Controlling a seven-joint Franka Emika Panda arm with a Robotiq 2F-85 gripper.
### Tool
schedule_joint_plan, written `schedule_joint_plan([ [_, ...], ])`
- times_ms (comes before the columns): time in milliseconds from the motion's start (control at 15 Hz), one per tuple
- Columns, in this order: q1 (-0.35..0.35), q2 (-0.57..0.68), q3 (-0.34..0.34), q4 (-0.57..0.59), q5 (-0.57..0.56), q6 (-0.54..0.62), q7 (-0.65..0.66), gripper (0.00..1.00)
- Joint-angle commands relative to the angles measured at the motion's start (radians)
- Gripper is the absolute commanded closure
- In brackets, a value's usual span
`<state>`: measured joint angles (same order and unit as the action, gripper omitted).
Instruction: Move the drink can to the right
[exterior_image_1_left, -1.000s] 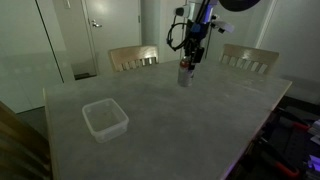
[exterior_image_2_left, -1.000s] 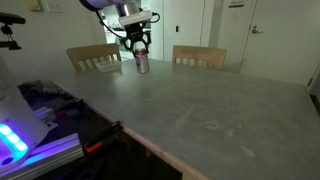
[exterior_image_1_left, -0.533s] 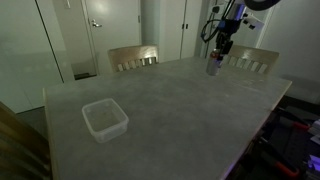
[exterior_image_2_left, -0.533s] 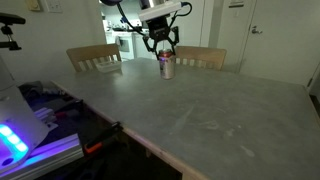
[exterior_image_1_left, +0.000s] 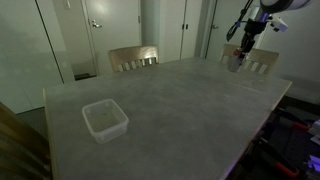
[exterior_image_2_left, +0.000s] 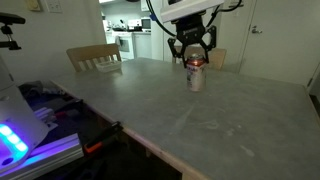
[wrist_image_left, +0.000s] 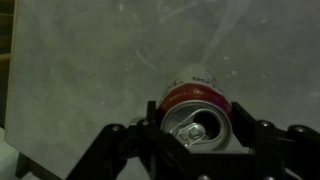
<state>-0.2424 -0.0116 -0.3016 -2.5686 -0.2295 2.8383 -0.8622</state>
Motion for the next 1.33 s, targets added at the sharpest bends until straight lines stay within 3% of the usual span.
schedule_joint_plan([
  [0, -0.044, 0.066, -0.025, 0.032, 0.086, 0.041, -0.051, 0.54],
  [467, -0.095, 0.191, -0.041, 0.078, 0.313, 0.075, -0.149, 0.54],
  [867, -0.141, 0.342, -0.069, 0.171, 0.299, 0.051, -0.128, 0.54],
  [1133, -0.148, 0.374, -0.08, 0.219, 0.293, 0.037, -0.115, 0.54],
  [1267, -0.201, 0.365, -0.036, 0.22, 0.239, 0.03, -0.069, 0.54],
])
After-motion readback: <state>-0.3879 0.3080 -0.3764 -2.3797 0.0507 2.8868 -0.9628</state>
